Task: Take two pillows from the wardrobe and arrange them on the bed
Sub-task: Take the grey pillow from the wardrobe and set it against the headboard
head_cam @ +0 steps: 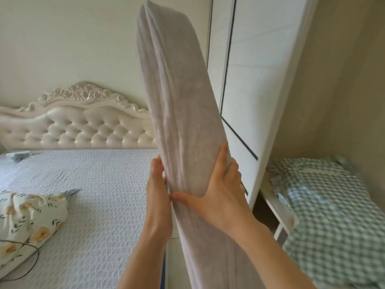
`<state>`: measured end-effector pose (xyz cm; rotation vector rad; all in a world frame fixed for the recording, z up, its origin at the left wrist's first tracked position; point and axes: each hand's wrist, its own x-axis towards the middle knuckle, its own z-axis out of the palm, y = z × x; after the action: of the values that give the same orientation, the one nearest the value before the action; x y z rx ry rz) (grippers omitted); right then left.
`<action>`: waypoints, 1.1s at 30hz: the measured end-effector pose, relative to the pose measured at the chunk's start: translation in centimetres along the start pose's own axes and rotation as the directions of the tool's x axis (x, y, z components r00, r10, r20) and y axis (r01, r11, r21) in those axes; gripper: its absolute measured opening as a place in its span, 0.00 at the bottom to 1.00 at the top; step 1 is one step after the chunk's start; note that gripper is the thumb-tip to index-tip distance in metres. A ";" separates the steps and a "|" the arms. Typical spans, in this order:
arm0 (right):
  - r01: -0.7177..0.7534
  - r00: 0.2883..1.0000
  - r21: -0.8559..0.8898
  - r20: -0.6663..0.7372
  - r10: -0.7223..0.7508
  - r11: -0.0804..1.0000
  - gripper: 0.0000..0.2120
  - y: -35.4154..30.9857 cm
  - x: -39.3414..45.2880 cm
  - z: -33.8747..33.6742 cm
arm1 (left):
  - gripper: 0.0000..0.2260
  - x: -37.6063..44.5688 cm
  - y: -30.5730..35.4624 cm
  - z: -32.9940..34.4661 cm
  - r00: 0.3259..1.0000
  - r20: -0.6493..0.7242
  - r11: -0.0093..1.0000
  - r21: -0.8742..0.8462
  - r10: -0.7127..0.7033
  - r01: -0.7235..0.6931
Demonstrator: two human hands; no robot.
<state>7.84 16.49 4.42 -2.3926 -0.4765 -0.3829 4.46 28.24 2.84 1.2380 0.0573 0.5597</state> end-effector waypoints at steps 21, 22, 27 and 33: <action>-0.135 0.991 0.489 0.044 0.130 0.862 0.54 0.0 18.9 15.6 | 0.32 24.6 -18.3 -18.9 0.773 -0.363 0.777 0.175 -0.520 0.604; -0.133 0.991 0.504 0.058 0.120 0.853 0.54 0.2 19.4 15.9 | 0.34 25.0 -20.0 -19.8 0.745 -0.288 0.734 0.167 -0.602 0.658; -0.170 0.984 0.588 0.148 0.102 0.791 0.46 1.9 22.5 18.0 | 0.34 26.5 -23.5 -22.1 0.759 -0.094 0.762 0.000 -0.644 0.647; -0.258 0.950 0.598 0.300 0.086 0.759 0.37 6.2 28.0 20.4 | 0.34 28.5 -24.6 -22.8 0.752 -0.168 0.765 -0.024 -0.638 0.643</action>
<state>38.43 32.10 -3.22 -1.7950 -0.4069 0.1679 30.58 55.42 -19.99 1.1111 0.6210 0.0497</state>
